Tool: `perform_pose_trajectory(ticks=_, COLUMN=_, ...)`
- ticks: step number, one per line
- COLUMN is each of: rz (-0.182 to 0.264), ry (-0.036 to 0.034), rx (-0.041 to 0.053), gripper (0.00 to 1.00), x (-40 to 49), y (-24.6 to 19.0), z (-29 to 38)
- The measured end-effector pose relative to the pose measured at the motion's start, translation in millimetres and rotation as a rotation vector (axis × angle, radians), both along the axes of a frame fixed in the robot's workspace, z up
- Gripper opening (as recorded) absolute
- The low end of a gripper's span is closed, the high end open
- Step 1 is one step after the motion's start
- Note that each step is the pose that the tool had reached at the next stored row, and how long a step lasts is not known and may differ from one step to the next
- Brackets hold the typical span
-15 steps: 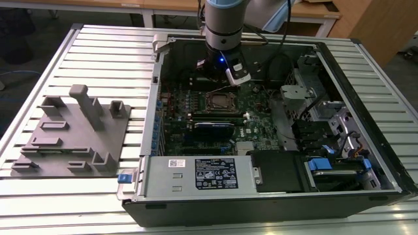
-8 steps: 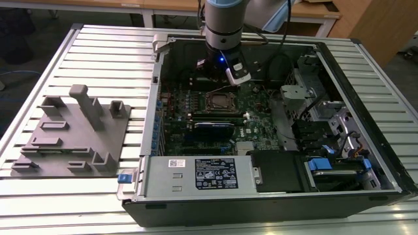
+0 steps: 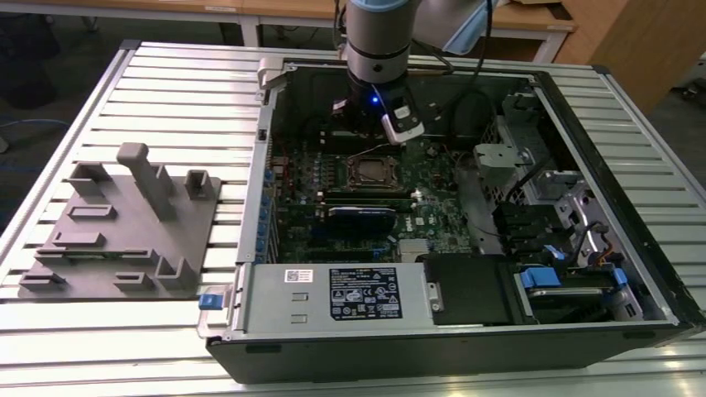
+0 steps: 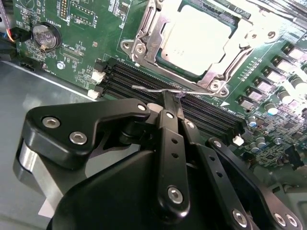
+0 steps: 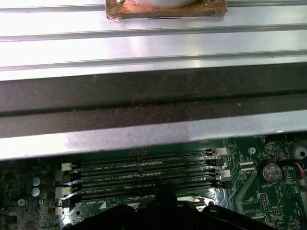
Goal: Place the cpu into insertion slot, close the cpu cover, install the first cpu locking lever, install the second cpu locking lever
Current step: 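Install the first cpu locking lever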
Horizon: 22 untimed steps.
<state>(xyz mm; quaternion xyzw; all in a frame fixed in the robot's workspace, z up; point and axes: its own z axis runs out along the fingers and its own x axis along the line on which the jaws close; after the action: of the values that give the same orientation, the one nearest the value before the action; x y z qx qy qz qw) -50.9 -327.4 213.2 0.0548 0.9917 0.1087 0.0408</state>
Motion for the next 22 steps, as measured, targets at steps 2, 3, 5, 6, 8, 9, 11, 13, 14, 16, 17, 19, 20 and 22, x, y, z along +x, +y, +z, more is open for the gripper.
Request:
perform_pose_trajectory(ticks=2, rz=-0.011, ry=-0.0008, rx=-0.0005, gripper=0.10, x=-0.1, y=-0.1, z=-0.3)
perform_pose_trajectory(ticks=3, rz=-0.018, ry=-0.0013, rx=-0.0007, gripper=0.10, x=-0.1, y=-0.1, z=-0.5)
perform_pose_trajectory(ticks=5, rz=-0.033, ry=-0.0022, rx=-0.0013, gripper=0.10, x=0.0, y=-0.2, z=-0.7)
perform_pose_trajectory(ticks=6, rz=-0.040, ry=-0.0026, rx=-0.0015, gripper=0.10, x=0.0, y=-0.4, z=-0.8)
perform_pose_trajectory(ticks=8, rz=-0.047, ry=-0.0027, rx=-0.0020, gripper=0.10, x=-0.1, y=-0.4, z=-0.9)
perform_pose_trajectory(ticks=9, rz=-0.049, ry=-0.0029, rx=-0.0023, gripper=0.10, x=-0.1, y=-0.4, z=-0.9)
perform_pose_trajectory(ticks=11, rz=-0.051, ry=-0.0066, rx=-0.0034, gripper=0.10, x=-1.4, y=-0.4, z=-1.3)
perform_pose_trajectory(ticks=13, rz=-0.054, ry=-0.0100, rx=-0.0057, gripper=0.10, x=-2.7, y=-0.3, z=-2.3)
perform_pose_trajectory(ticks=14, rz=-0.057, ry=-0.0106, rx=-0.0074, gripper=0.10, x=-2.9, y=-0.4, z=-3.0)
perform_pose_trajectory(ticks=16, rz=-0.062, ry=-0.0116, rx=-0.0124, gripper=0.10, x=-3.2, y=-0.4, z=-4.6)
perform_pose_trajectory(ticks=17, rz=-0.064, ry=-0.0118, rx=-0.0149, gripper=0.10, x=-3.2, y=-0.4, z=-5.2)
perform_pose_trajectory(ticks=19, rz=-0.065, ry=-0.0118, rx=-0.0152, gripper=0.10, x=-3.2, y=-0.4, z=-5.2)
perform_pose_trajectory(ticks=20, rz=-0.065, ry=-0.0118, rx=-0.0153, gripper=0.10, x=-3.2, y=-0.4, z=-5.2)
perform_pose_trajectory(ticks=22, rz=-0.065, ry=-0.0117, rx=-0.0153, gripper=0.10, x=-3.2, y=-0.4, z=-5.3)
